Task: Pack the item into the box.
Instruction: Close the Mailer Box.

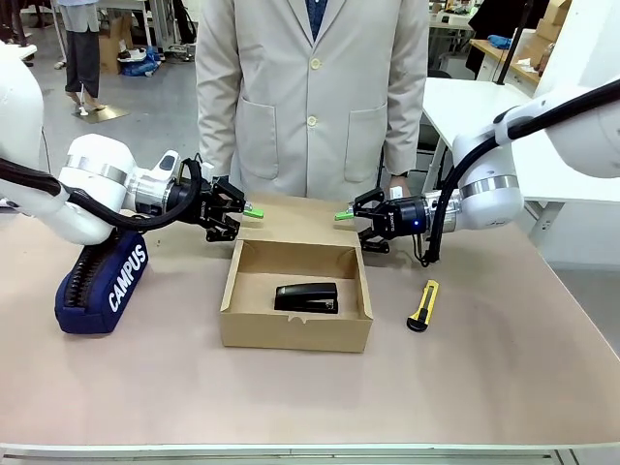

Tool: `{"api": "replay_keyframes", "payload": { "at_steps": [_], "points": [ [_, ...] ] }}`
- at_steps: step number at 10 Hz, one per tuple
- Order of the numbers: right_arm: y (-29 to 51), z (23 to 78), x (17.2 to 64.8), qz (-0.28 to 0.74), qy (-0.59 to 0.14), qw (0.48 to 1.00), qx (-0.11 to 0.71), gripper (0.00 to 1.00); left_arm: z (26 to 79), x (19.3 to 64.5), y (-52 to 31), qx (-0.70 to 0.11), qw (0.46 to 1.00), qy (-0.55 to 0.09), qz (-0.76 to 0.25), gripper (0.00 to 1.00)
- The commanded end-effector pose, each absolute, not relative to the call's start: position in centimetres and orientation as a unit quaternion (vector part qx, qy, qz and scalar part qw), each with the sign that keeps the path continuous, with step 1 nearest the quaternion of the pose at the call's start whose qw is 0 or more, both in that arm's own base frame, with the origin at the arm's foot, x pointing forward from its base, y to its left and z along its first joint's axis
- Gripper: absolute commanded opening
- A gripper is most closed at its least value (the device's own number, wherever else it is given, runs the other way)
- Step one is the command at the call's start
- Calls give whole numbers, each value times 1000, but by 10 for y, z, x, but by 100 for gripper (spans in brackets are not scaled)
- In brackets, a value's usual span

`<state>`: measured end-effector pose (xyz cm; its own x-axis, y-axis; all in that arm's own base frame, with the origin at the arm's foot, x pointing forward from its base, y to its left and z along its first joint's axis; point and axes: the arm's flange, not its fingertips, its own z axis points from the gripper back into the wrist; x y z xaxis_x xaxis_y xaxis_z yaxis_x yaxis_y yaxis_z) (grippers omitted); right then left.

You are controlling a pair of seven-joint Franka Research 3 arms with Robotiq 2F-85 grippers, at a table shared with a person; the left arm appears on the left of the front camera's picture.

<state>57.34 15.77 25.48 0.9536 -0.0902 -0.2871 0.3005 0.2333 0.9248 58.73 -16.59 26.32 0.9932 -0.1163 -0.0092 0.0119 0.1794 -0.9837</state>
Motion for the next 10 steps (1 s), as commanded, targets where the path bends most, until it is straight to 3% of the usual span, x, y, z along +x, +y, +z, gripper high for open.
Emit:
{"api": "replay_keyframes", "payload": {
  "at_steps": [1,5,10],
  "points": [
    [159,260,577,-110,88,783,606,40,265,591,-164,-641,764,49,-46,40],
    [157,262,572,-94,74,778,617,40,266,590,-165,-643,763,47,-47,40],
    [151,292,545,-41,-10,763,645,40,307,560,-165,-644,758,-46,-98,40]
  ]
}}
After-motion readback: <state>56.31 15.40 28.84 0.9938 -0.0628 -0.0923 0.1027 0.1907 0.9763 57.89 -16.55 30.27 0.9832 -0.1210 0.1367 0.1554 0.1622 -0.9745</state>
